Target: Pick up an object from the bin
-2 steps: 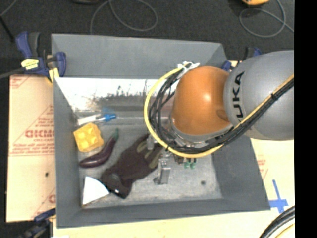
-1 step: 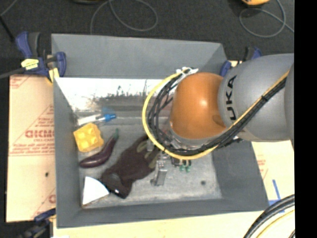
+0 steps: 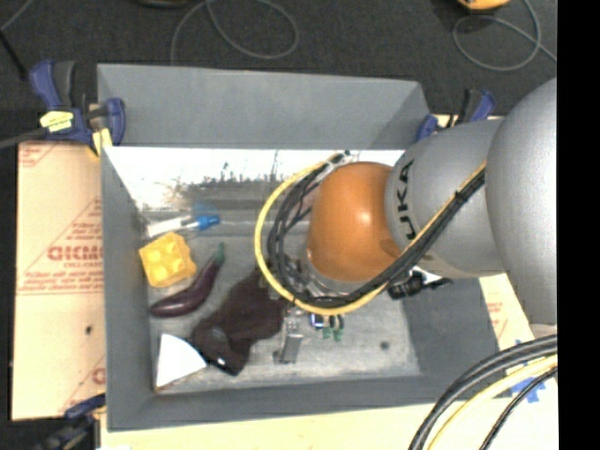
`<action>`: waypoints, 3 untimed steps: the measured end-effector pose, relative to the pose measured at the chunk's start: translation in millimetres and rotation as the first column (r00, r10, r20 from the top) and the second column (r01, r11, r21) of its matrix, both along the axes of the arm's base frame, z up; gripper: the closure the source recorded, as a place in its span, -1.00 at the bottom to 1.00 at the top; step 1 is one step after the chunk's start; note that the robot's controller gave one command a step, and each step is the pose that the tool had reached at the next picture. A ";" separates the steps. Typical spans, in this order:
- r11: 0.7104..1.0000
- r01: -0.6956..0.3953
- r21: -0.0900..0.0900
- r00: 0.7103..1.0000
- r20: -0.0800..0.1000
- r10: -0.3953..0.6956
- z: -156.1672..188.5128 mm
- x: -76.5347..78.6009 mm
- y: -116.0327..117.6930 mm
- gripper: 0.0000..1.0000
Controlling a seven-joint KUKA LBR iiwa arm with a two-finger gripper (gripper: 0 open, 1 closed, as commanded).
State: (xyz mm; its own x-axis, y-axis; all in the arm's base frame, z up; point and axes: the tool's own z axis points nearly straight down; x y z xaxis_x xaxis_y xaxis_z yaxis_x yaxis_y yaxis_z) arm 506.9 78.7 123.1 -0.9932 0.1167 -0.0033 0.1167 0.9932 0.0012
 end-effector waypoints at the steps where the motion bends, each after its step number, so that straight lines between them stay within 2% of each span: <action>1: 0.998 -0.060 0.002 0.998 0.008 0.060 -42.2 4.4 6.8 1.00; 3: 0.998 -0.071 0.001 0.997 0.011 0.071 -41.0 7.3 5.3 1.00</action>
Offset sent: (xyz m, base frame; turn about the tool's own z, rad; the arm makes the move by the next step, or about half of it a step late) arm 0.0000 0.0000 0.0000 0.0000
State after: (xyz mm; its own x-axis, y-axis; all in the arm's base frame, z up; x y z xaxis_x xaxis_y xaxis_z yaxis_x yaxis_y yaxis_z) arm 514.2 83.9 82.1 -0.9988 0.0463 -0.0144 0.0462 0.9989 0.0038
